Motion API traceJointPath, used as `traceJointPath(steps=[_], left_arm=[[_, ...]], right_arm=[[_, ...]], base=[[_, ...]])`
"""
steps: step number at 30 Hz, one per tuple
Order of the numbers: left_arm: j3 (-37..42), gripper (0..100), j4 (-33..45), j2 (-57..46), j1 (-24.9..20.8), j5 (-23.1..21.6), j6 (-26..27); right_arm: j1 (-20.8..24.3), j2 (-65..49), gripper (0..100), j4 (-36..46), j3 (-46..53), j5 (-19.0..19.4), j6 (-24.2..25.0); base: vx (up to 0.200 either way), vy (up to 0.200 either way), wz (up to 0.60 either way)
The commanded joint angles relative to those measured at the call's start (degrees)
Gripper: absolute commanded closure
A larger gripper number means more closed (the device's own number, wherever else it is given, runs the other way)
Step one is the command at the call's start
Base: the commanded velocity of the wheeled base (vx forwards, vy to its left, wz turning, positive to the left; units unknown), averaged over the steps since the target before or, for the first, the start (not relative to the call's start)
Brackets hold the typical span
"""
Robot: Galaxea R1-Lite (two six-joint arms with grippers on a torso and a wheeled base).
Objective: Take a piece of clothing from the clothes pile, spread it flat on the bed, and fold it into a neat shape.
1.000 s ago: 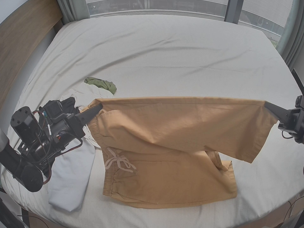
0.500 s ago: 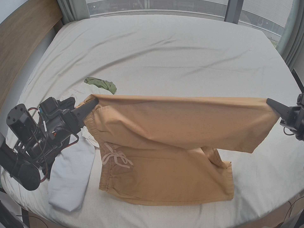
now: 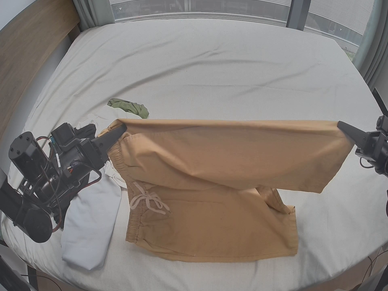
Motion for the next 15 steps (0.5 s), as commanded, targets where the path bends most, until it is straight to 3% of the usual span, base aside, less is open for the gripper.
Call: traceJointPath(steps=[1, 10, 15], left_arm=[[-0.43, 100, -0.05, 0.58, 0.07, 0.08, -0.05], [-1.14, 100, -0.14, 3.65, 1.04, 0.34, -0.05], [-5.18, 100, -0.14, 8.58, 1.04, 3.68, -0.05]], right_arm=[[0.36, 2.53, 100, -0.01, -1.69, -0.22, 0.04], [0.71, 8.15, 100, -0.01, -5.56, -2.16, -0.04], [0.88, 12.63, 100, -0.01, -9.96, -3.3, -0.04]], base=[[0.0, 0.0, 0.0], [0.0, 0.0, 0.0], [0.0, 0.0, 0.0]])
